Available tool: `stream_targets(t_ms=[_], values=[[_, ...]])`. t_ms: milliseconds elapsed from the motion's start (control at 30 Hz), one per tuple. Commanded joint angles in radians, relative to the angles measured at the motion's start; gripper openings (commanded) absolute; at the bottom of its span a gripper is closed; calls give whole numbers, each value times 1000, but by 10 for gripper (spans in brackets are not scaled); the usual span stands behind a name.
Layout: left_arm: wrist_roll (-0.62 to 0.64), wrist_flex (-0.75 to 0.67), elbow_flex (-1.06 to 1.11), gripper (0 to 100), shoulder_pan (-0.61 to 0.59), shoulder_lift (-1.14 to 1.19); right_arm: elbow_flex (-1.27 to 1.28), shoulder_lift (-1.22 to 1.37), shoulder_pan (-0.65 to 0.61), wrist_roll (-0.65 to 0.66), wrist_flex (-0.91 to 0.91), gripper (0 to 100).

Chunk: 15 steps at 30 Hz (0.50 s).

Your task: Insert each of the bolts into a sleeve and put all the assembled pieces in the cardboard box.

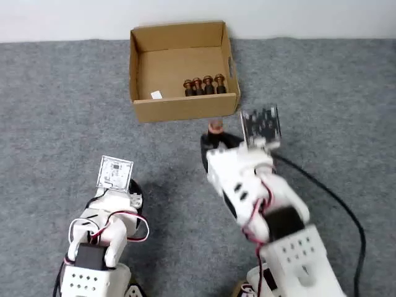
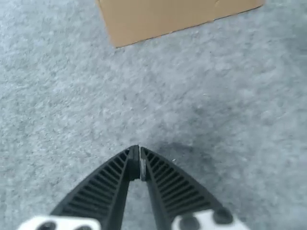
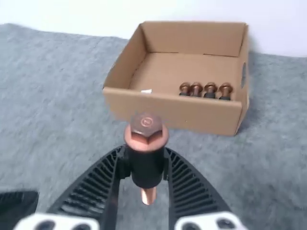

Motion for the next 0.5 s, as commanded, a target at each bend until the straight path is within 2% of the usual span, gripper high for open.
stream_targets(t_ms=[0, 467], values=[[-15, -66, 28, 5, -17, -11, -195, 163, 21, -14, -58, 10], [-15, -89, 74, 5, -17, -5, -845, 877, 67, -8, -200, 10]])
